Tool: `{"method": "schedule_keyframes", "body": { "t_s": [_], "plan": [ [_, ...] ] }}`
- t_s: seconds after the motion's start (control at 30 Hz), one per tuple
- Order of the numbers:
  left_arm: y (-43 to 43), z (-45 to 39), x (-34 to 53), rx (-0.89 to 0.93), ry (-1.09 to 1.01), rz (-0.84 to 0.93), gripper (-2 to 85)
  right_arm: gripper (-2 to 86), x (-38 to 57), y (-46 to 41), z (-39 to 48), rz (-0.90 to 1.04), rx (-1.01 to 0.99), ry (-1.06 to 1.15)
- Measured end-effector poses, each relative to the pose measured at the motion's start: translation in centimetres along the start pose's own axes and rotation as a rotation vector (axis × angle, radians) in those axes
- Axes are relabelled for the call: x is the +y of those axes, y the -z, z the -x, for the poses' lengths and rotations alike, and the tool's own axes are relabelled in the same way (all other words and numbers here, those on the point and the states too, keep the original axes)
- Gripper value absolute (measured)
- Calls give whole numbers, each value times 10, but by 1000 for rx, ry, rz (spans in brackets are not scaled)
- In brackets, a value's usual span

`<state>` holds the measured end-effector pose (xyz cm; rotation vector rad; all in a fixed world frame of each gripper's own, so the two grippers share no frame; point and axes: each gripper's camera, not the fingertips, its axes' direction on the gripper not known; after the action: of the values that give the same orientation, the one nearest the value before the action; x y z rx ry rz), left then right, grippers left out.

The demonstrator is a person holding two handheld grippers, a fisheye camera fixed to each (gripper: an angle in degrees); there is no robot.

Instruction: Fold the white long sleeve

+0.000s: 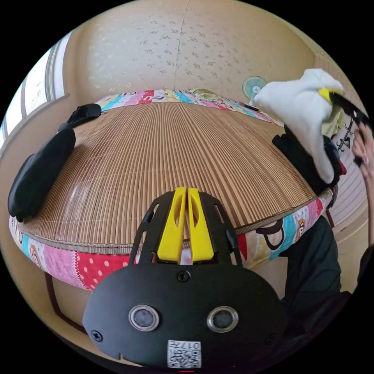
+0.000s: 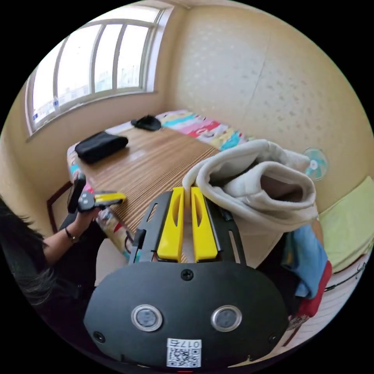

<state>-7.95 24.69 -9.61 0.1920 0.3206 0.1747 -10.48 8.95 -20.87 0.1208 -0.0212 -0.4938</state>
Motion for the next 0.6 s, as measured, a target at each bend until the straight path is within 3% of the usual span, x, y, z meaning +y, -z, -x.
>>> {"method": "schedule_keyframes", "body": {
  "t_s": [0.07, 0.1, 0.17, 0.23, 0.33, 0.4, 0.47, 0.6],
  "plan": [
    [-2, 16, 2, 34, 26, -11, -10, 2, 33, -93, 41, 206, -163, -12],
    [-2, 19, 2, 45, 31, -15, -10, 2, 43, -103, 47, 202, -155, -50],
    [-5, 30, 3, 69, 43, -21, -10, 7, 74, -88, 64, 18, -45, -109],
    [-8, 34, 1, 72, 42, -20, -10, 7, 79, -80, 71, 35, 0, -123],
    [-18, 38, -7, 74, 27, -8, -10, 11, 77, -55, 93, 39, -226, 106],
    [-23, 42, -10, 70, 31, -8, -10, 13, 72, -29, 91, -42, -152, 132],
    [-27, 51, -9, 76, 47, -16, -10, 13, 56, -5, 59, -163, 119, -3],
    [-33, 74, -7, 137, 99, -27, -10, 35, 13, -9, -17, -207, 209, -188]
  ]
}}
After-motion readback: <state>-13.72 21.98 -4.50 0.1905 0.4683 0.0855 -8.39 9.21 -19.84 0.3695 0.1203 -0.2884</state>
